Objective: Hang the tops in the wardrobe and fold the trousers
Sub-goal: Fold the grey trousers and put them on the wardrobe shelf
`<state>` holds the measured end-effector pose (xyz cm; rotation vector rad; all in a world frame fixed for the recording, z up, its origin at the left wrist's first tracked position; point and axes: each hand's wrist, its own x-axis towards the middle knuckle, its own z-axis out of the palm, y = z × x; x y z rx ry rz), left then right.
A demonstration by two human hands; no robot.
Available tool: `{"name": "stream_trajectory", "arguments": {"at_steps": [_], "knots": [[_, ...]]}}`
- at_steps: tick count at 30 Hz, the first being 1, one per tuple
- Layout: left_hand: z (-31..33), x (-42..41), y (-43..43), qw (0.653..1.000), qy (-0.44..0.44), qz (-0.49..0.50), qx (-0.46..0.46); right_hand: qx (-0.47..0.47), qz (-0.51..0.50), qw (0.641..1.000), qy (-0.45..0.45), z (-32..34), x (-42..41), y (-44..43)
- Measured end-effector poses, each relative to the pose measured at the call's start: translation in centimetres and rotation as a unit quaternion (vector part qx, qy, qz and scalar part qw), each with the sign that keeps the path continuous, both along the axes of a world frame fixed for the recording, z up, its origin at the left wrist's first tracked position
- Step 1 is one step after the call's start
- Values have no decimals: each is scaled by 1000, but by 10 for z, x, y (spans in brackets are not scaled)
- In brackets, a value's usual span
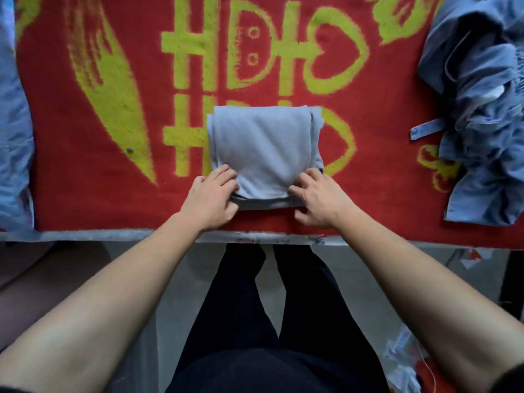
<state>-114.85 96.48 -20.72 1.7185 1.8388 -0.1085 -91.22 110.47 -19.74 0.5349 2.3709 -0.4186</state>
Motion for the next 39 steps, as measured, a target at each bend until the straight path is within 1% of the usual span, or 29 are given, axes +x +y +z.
{"name": "stream_trajectory", "arguments": {"at_steps": [3,5,7,8,9,11,12,13,15,17,19,21,24,28,31,34,36,39], "knots": [[4,-5,12,1000,12,7,21,-36,-19,999,-15,7,-9,11],[12,-12,33,1000,16,8,12,-91,-53,993,-46,17,-23,28],[18,-23,61,997,-26,70,-14,-159,-126,977,-68,25,-41,54],[20,-30,76,993,-42,108,-18,-181,-171,967,-55,29,-50,70],[22,-37,92,990,-43,133,-7,-185,-214,959,-21,31,-58,86],[22,-51,124,989,-18,145,31,-145,-287,944,72,33,-75,115],[21,-56,140,989,-12,146,33,-119,-307,938,106,31,-83,127],[20,-59,155,988,-21,153,9,-104,-316,935,122,27,-91,138],[14,-64,177,981,-61,164,-87,-111,-309,939,98,17,-107,154],[3,-66,187,972,-82,130,-178,-145,-292,945,39,6,-120,161],[-9,-68,188,967,-82,93,-222,-168,-265,949,-14,-4,-127,160],[-14,-70,187,973,-62,72,-210,-173,-232,956,-50,-10,-129,158],[-7,-70,182,982,-27,43,-184,-145,-176,971,-72,-8,-126,150],[8,-57,175,967,4,-23,-253,-141,-149,975,-90,-2,-121,134],[10,-41,155,960,50,-57,-268,-124,-132,976,-121,-5,-112,111],[9,-26,126,965,74,-68,-243,-110,-125,976,-143,-8,-102,87],[11,-17,112,973,91,-71,-199,-101,-109,978,-144,-5,-98,75],[22,-10,97,982,86,-48,-159,-30,-55,994,-90,9,-96,62]]}}
